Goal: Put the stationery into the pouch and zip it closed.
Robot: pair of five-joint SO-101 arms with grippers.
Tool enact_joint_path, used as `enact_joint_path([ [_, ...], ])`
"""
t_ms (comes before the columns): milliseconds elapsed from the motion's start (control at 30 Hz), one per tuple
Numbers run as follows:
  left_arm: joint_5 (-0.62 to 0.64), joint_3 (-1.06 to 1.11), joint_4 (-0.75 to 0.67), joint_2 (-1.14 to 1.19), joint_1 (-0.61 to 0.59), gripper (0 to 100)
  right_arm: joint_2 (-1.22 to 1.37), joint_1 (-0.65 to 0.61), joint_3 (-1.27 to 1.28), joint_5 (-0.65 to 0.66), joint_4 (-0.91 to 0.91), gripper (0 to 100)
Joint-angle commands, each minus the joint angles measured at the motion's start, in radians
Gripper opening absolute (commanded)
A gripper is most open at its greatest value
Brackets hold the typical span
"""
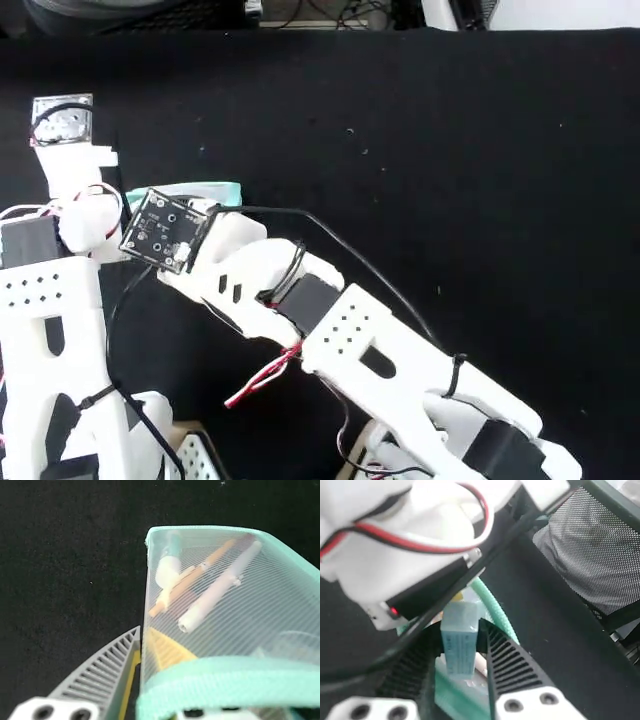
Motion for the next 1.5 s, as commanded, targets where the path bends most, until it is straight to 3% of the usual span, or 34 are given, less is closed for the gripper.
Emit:
enact_joint_path([
  [0,-0.003,0.007,-0.009,0.018,-0.008,3,-0.021,-0.006,-0.036,0.006,0.094,17.1],
  [100,-0.005,0.008,-0.009,0.018,-0.008,3,-0.090,-0.025,-0.058,0.006,0.186,24.8],
  [367,-0.005,0.008,-0.009,0.018,-0.008,3,-0.360,-0.089,-0.156,0.008,0.428,24.8],
  [600,-0.005,0.007,-0.009,0.018,-0.008,3,-0.556,0.089,-0.018,0.008,0.554,24.7],
  [767,-0.005,0.008,-0.009,0.018,-0.008,3,-0.636,0.092,0.248,-0.005,0.387,24.7],
  [867,-0.005,0.010,-0.009,0.018,-0.008,3,-0.656,0.094,0.355,-0.095,0.247,24.7],
  [1200,-0.005,0.012,-0.011,0.018,-0.008,3,-0.654,0.169,0.513,-0.186,-0.006,24.7],
  [1367,-0.005,0.012,-0.011,0.018,-0.008,3,-0.654,0.170,0.538,-0.206,-0.037,24.6],
  [1467,-0.005,0.012,-0.011,0.018,-0.008,3,-0.645,0.170,0.538,-0.206,-0.035,18.0],
])
